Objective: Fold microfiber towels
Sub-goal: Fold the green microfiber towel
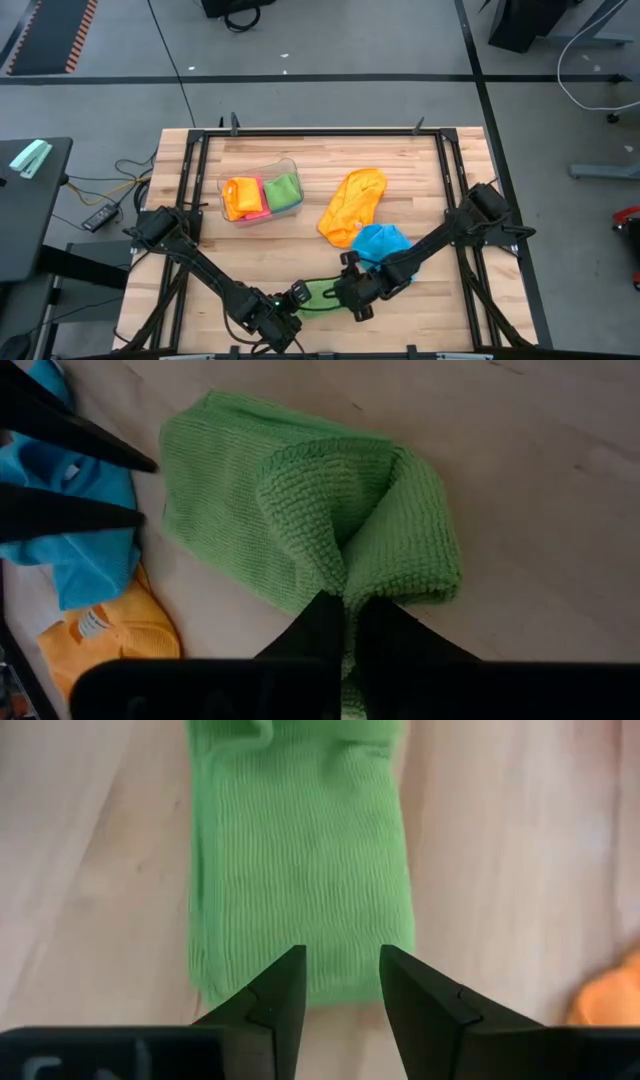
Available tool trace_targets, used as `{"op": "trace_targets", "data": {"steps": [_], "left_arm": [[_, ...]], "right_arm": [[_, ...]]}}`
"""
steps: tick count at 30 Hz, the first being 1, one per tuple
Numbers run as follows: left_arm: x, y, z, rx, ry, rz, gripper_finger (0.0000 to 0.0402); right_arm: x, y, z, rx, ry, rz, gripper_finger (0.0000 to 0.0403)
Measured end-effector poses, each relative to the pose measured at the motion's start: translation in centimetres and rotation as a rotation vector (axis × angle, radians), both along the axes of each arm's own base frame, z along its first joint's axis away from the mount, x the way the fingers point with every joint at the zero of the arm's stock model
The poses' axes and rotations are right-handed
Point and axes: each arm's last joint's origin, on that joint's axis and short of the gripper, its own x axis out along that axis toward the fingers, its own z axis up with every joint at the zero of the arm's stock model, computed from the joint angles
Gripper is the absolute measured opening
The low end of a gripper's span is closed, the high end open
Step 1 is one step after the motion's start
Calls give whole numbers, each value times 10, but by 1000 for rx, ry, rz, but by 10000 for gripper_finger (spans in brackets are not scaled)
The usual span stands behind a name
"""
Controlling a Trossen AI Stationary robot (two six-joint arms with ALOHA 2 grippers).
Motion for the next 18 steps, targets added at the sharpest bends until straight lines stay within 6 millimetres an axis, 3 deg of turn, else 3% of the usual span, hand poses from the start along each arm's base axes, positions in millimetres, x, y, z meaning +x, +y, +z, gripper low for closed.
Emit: {"op": "trace_targets", "data": {"steps": [8, 14, 18], "left_arm": [[0, 0, 0, 1, -1, -3, 28], [1, 0, 0, -6, 22, -45, 21], [5, 4, 0, -7, 27, -39, 32]], "right_arm": [[-23, -9, -5, 4, 16, -66, 131], [-17, -8, -2, 20, -48, -39, 123], [-2, -5, 10, 74, -178, -17, 122]]}}
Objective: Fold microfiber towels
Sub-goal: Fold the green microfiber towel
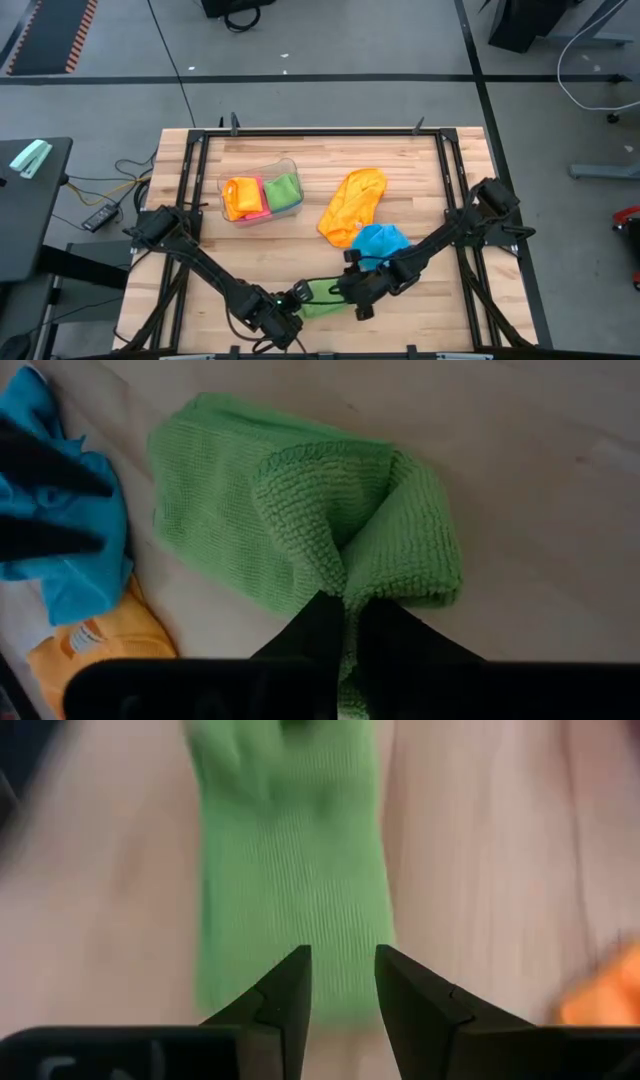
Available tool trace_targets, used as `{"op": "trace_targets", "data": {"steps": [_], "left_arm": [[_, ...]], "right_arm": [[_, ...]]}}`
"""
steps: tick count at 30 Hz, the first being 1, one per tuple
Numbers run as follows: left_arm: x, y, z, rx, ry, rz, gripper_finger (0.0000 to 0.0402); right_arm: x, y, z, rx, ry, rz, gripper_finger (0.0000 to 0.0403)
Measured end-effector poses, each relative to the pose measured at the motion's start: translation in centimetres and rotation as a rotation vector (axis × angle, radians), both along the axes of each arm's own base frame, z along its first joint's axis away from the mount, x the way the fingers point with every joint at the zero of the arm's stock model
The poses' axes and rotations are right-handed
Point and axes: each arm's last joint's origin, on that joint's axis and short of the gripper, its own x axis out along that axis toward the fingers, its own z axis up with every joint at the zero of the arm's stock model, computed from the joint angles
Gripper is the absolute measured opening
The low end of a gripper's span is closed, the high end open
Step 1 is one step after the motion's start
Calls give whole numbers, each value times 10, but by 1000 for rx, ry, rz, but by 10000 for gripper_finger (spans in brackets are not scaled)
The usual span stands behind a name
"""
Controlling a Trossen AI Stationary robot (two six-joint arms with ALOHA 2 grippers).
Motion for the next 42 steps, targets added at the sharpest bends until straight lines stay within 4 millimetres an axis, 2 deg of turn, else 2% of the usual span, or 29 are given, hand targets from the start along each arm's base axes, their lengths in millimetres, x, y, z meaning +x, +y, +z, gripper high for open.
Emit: {"op": "trace_targets", "data": {"steps": [5, 11, 17, 22, 29, 35, 42], "left_arm": [[2, 2, 0, -7, 10, -18, 27], [0, -1, 0, -14, 13, -29, 19], [0, -2, 0, -12, 11, -32, 33], [3, 2, 0, -16, 15, -24, 20], [6, 6, 0, -16, 13, -14, 30], [7, 6, 0, -12, 13, -19, 25], [4, -2, 1, 10, 22, -154, 23]], "right_arm": [[19, -16, 8, 31, -110, -33, 121], [30, -45, 7, 37, -93, -130, 121], [37, -60, 8, 62, -122, -205, 121], [46, -53, 1, 73, -186, -182, 121], [54, -43, -26, 99, -182, -134, 121], [57, -40, -28, 125, -209, -118, 121], [57, -39, -25, 91, -255, -167, 121]]}}
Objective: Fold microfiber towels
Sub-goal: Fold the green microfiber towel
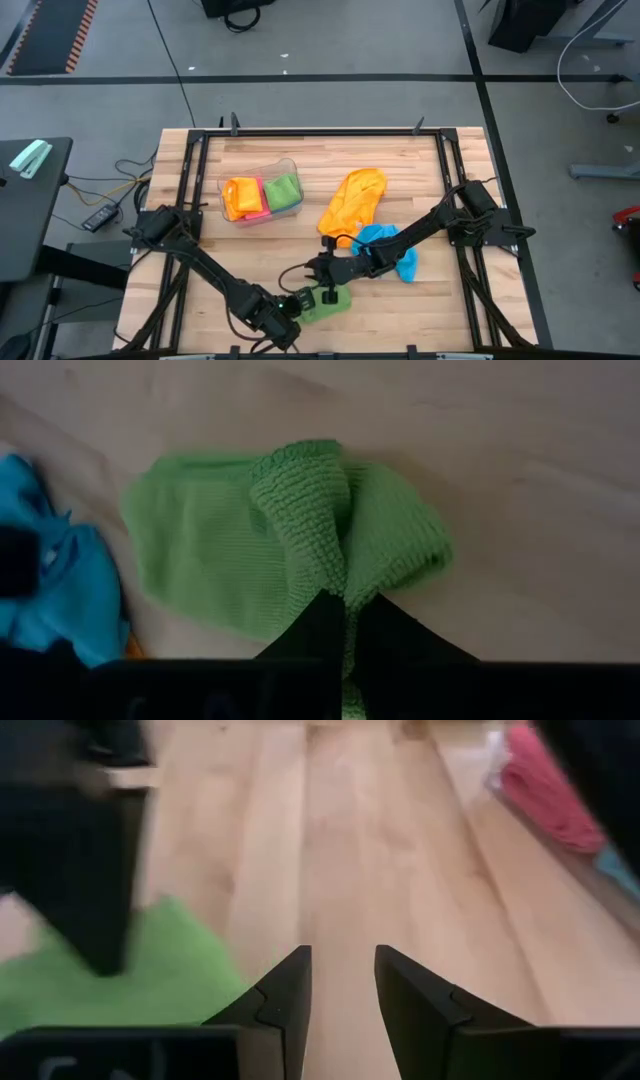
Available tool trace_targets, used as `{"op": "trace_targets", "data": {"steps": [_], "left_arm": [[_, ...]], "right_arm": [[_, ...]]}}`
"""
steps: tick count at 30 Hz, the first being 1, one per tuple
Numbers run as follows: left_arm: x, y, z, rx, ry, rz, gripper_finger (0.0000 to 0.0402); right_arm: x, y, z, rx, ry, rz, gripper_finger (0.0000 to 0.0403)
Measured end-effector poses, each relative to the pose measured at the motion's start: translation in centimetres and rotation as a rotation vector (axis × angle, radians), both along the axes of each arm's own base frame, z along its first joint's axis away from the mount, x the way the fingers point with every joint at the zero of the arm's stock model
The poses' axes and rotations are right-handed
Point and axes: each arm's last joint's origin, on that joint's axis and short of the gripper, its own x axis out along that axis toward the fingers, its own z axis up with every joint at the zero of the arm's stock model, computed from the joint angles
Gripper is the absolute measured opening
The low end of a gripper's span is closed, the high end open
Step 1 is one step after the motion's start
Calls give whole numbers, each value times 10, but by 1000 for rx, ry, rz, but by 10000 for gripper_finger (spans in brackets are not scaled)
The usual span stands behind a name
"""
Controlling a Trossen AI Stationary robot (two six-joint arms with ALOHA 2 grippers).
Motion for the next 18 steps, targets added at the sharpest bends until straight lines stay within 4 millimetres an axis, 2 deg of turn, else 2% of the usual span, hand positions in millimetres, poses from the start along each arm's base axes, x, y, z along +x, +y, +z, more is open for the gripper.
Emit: {"op": "trace_targets", "data": {"steps": [4, 8, 12, 18], "left_arm": [[1, 1, 0, -5, 0, 12, 33], [-2, 3, -1, -7, 23, 50, 24], [-7, 0, -3, -2, 45, 61, 17], [-13, -6, -2, -27, 40, 85, 30]], "right_arm": [[-3, -4, -1, -78, 43, -17, 121], [-16, -5, 13, -123, 120, -8, 121], [-34, 8, 26, -158, 174, 46, 121], [-58, 28, 25, -186, 284, 91, 121]]}}
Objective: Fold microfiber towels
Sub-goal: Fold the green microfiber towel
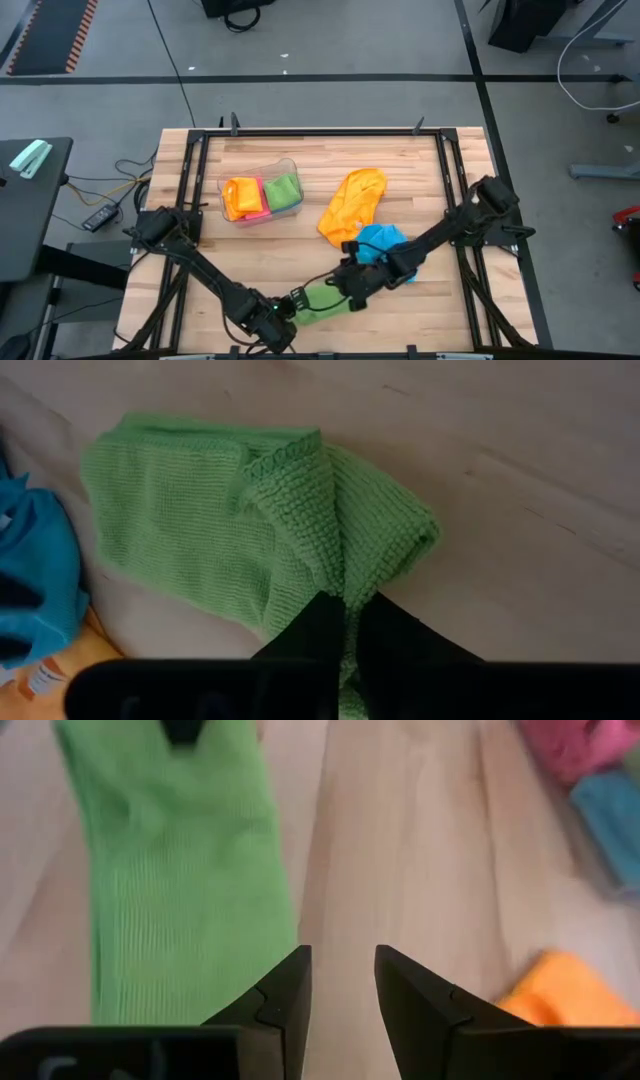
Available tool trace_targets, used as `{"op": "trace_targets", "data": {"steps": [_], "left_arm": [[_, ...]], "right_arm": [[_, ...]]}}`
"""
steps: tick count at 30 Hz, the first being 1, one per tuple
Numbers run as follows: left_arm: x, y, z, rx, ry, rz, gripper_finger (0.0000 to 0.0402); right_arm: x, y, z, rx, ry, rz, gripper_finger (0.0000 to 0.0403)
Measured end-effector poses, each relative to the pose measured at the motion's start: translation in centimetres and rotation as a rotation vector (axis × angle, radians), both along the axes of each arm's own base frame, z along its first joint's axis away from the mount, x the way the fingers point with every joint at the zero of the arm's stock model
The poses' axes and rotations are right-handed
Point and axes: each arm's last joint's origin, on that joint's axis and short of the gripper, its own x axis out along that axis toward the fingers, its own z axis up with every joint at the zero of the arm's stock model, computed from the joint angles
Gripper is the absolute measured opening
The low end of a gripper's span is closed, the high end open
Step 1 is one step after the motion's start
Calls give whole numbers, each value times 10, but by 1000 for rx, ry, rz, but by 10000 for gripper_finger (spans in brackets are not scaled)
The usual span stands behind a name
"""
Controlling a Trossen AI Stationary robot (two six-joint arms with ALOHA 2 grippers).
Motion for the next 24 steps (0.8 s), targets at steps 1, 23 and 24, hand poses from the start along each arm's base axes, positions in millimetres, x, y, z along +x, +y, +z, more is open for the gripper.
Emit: {"op": "trace_targets", "data": {"steps": [1, 23, 24], "left_arm": [[0, 0, 0, -1, 0, 1, 31], [5, 4, 1, 14, -28, 7, 17], [7, 6, 1, 17, -29, 14, 17]], "right_arm": [[-4, 3, -3, -9, 16, 8, 121], [-80, -34, -5, 187, -378, -234, 121], [-81, -36, -7, 191, -384, -240, 121]]}}
